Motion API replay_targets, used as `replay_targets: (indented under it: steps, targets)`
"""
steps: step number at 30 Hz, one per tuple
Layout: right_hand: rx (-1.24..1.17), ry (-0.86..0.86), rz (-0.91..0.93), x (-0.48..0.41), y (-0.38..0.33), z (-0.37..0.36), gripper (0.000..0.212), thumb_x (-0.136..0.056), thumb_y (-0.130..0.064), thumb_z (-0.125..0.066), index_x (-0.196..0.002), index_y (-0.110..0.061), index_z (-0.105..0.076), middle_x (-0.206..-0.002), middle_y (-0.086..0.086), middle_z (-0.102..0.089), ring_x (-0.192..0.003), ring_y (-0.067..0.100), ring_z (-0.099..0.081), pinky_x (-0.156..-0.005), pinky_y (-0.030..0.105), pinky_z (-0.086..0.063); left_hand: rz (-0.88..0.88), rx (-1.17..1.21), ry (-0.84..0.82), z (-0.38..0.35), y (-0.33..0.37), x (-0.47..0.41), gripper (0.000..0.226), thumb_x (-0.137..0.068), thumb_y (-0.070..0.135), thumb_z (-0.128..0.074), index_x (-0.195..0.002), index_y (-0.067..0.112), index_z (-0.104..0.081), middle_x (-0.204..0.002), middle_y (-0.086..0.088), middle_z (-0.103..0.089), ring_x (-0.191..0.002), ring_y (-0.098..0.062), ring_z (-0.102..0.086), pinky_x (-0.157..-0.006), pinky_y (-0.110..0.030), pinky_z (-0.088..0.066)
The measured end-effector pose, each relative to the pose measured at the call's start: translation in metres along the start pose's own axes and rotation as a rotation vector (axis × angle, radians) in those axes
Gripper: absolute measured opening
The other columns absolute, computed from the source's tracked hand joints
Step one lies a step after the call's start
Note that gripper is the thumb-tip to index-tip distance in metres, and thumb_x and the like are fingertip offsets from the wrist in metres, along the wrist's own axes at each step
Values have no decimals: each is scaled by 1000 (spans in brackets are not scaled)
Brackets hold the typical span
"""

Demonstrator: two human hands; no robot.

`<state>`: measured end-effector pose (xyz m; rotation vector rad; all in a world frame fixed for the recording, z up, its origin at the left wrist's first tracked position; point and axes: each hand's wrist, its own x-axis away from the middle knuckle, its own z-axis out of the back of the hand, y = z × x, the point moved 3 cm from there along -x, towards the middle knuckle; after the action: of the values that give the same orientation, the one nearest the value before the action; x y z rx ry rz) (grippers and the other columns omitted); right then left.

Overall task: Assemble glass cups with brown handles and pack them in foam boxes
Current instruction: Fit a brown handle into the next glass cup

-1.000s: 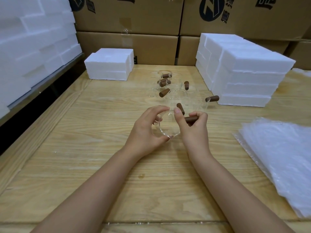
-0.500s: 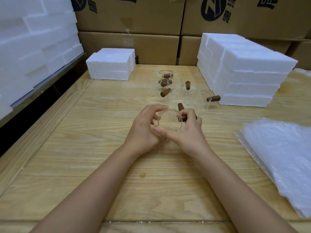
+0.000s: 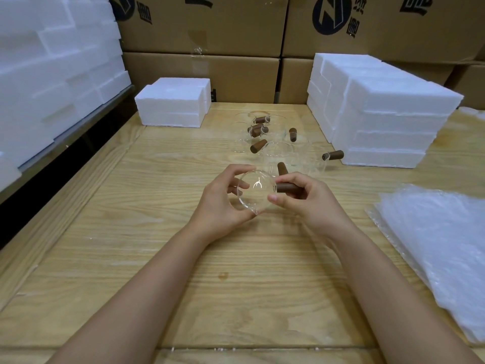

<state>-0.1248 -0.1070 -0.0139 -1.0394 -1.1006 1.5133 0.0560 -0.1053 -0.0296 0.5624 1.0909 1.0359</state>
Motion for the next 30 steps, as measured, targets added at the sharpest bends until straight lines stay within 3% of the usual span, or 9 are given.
replay_targets:
  steps: [3, 8, 11, 13, 15, 19, 25, 27, 30]
  targets:
    - [-50, 20, 5, -1, 0, -2, 15, -75, -25, -76, -89, -24, -70, -75, -15, -71, -65, -5, -61, -60, 9, -45, -19, -9, 4, -1, 0, 0, 76, -60, 13, -90, -113, 49, -50, -97, 9, -62, -85, 0, -58, -79, -12, -46]
    - [-111, 133, -38, -1, 2, -5, 18, -74, -41, -72, -75, -23, -68, -55, -19, -55, -49, -6, -48, -51, 7, -37, -111, -54, 6, -7, 6, 0, 72, -62, 8, -88, -120, 32, -52, -111, 12, -57, -92, -4, -59, -83, -22, -48]
    - [-82, 211, -84, -2, 5, -9, 34, -74, -52, -70, -72, -19, -63, -50, -21, -46, -46, -5, -43, -50, 9, -36, -229, -117, 21, -11, 13, 1, 63, -67, 14, -86, -121, 20, -55, -116, 6, -57, -92, -11, -59, -81, -16, -44]
    - [-64, 245, -128, 0, 6, -12, 51, -59, -68, -67, -73, -20, -58, -54, -20, -44, -47, -5, -43, -55, 14, -35, -291, -191, 30, -14, 16, 2, 57, -68, 13, -84, -120, 7, -59, -119, -3, -58, -96, -8, -55, -84, -12, -41]
    - [-24, 257, -138, 1, 4, -16, 63, -47, -76, -63, -77, -21, -56, -67, -16, -48, -55, -5, -47, -60, 17, -35, -293, -257, 26, -16, 15, 3, 55, -67, 6, -83, -117, 4, -61, -123, -9, -58, -101, -14, -55, -86, -23, -44]
    - [124, 246, -150, 1, 5, -23, 81, -41, -78, -64, -96, -21, -52, -107, -7, -42, -90, 4, -52, -78, 22, -43, -287, -284, 12, -17, 18, 4, 52, -70, 11, -82, -118, 4, -62, -125, -11, -58, -112, -26, -58, -86, -33, -48]
    - [291, 200, -45, 2, 4, -27, 72, -56, -59, -79, -108, -27, -40, -113, -7, -26, -102, 4, -45, -79, 11, -35, -218, -198, 4, -12, 14, 4, 60, -64, 13, -79, -120, 12, -59, -115, 9, -55, -86, -10, -56, -80, -14, -44]
    - [300, 161, -8, 3, 2, -26, 71, -58, -53, -81, -111, -31, -38, -115, -6, -25, -105, 4, -44, -75, 5, -33, -165, -148, 3, -9, 12, 4, 61, -63, 24, -76, -120, 27, -55, -106, 21, -53, -81, 0, -53, -75, -6, -39]
    - [291, 116, 52, 5, -1, -25, 69, -60, -52, -80, -113, -34, -39, -116, -8, -25, -101, -5, -43, -75, 2, -37, -97, -72, 19, -7, 12, 2, 58, -60, 43, -67, -116, 36, -51, -95, 18, -57, -75, 1, -52, -68, -9, -41]
